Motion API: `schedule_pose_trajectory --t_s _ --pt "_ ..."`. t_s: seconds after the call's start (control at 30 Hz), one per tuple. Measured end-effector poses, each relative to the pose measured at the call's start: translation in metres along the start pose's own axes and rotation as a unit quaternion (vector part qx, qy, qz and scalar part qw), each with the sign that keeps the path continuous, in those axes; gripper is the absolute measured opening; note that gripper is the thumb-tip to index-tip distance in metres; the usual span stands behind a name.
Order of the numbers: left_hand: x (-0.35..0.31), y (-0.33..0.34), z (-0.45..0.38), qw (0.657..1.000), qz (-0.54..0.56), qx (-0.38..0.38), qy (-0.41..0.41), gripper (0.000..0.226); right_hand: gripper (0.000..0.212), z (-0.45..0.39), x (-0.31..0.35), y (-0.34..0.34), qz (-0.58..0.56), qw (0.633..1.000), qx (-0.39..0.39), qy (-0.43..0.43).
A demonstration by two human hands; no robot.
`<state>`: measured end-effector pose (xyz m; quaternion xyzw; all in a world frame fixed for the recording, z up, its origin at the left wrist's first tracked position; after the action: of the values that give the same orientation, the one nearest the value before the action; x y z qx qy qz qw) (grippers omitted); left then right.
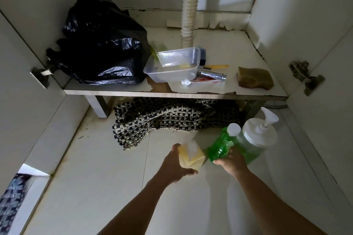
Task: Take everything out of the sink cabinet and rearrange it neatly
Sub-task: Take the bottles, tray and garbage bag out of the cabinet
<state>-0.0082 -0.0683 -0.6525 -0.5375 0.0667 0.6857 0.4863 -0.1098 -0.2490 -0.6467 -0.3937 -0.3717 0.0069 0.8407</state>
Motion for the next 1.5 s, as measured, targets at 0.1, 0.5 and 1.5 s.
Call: schedule_pose_trajectory --t_s 0.1,0.5,1.5 --pt "-0.001 -0.015 -0.003 0.99 -0.109 0.083 -0.038 0.1 0.027 0.013 0.013 -0.012 0.175 0.971 0.155 0.036" --pt "-0.164 -0.207 -0.007 0.94 -0.242 -0.165 0.173 0.023 0.018 0.075 0.188 -0.068 0.078 0.912 0.329 -0.234" --pt "-0.218 -0.262 -0.239 0.92 -0.285 -0.258 -0.072 0.088 0.072 -0.2 0.295 -0.12 0.187 0.969 -0.149 -0.067"
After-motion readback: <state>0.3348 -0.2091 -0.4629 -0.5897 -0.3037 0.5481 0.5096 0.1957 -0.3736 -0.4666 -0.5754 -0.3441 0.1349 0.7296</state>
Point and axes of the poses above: each hand's wrist, its own z-axis away from the middle knuckle, its own y-axis out of the palm, x = y × z, the point moved 5 cm from there along -z, towards the middle knuckle, and after that the axes turned 4 degrees about z, right-handed, at the moved point
